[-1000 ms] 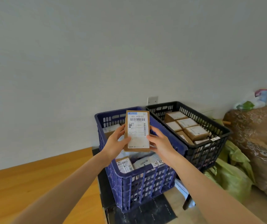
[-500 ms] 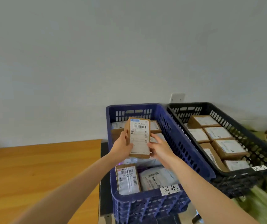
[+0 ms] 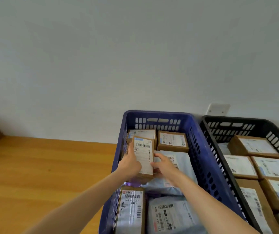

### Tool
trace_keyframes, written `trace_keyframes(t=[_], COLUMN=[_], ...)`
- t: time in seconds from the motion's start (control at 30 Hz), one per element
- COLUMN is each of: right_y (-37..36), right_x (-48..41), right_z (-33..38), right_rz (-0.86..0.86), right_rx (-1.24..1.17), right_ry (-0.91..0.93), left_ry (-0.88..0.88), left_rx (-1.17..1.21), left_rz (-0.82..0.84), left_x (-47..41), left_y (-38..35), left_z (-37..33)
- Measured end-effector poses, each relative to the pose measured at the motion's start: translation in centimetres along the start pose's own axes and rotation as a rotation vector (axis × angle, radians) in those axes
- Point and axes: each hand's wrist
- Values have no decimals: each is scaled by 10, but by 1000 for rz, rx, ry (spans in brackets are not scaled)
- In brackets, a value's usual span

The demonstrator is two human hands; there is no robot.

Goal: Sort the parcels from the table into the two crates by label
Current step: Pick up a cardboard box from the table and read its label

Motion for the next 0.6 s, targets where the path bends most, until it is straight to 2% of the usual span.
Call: trace_keyframes(t=[0.27,0.47,0.6], right_y=[-4,-6,-2], right_x=[-16,-25,-27], right_z=[-13,-25,-21], right_rz=[38,44,-53], right_rx=[179,127,360], right_ry=[31,35,196], left_ry=[178,146,96], left_rx=[-88,-315,-437], left_rz=[22,14,-13], left_x=[-8,-12,-17], left_y=[-18,-39,-46], left_z=[-1,1,11])
Point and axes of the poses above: each hand's wrist, its own x-axis away from the middle knuckle, its own y-axis out of the back of the hand, z = x × y, and after that the axes turned 8 degrees about x, right-handed
